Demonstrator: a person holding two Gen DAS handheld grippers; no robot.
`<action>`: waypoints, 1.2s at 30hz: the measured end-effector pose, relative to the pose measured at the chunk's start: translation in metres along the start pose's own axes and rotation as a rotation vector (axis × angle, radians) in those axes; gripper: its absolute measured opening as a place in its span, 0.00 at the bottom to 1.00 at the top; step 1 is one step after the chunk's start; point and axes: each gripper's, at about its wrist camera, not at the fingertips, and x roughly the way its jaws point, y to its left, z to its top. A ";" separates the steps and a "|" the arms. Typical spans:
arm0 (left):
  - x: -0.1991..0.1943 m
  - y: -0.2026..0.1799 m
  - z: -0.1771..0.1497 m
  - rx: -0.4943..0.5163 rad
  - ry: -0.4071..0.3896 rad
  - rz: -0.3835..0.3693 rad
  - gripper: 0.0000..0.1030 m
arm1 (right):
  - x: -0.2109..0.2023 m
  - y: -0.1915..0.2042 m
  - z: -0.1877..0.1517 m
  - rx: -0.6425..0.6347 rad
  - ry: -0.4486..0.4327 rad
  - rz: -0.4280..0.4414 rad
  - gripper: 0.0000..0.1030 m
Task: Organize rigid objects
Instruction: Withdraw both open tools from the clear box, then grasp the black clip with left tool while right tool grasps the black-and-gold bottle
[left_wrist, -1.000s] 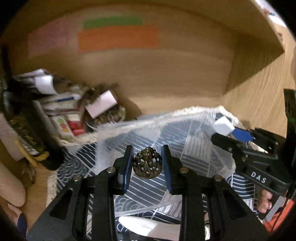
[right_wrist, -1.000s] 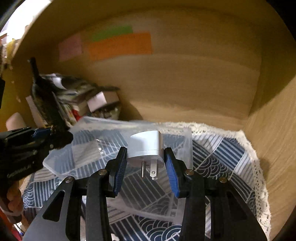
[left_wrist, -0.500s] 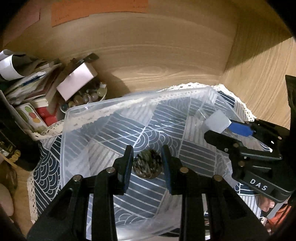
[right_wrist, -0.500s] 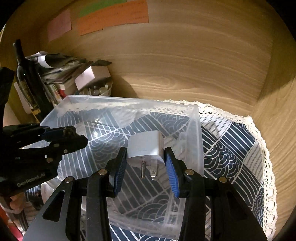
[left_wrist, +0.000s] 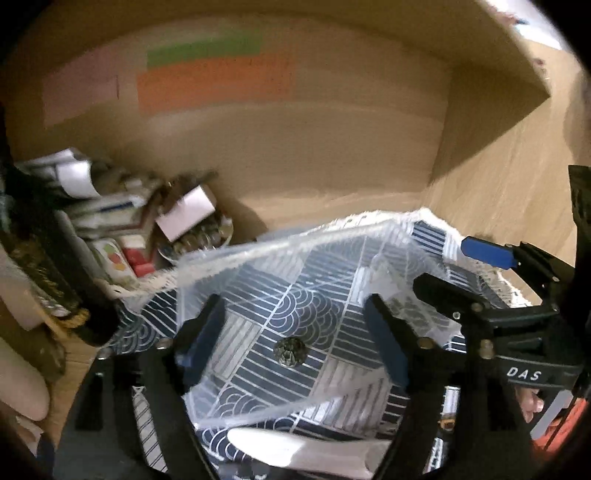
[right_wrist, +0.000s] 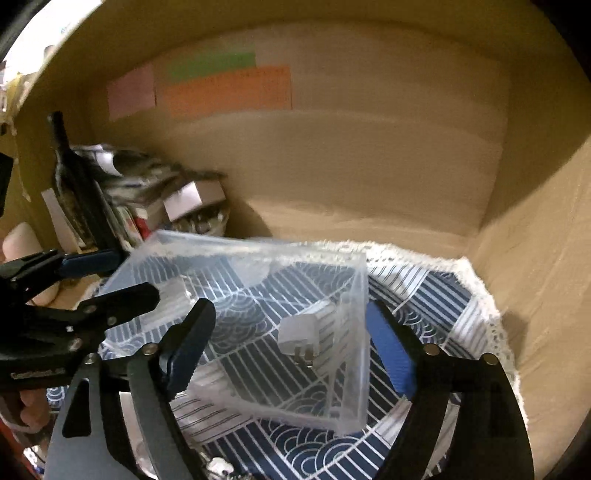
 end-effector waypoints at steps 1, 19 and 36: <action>-0.007 0.000 -0.001 0.003 -0.015 0.006 0.90 | -0.005 0.001 0.000 -0.001 -0.008 0.003 0.81; -0.074 -0.001 -0.074 -0.016 -0.031 0.074 0.98 | -0.066 0.023 -0.080 0.028 -0.023 0.062 0.84; -0.035 0.027 -0.143 -0.083 0.184 0.134 0.86 | -0.039 0.021 -0.149 0.029 0.194 0.047 0.82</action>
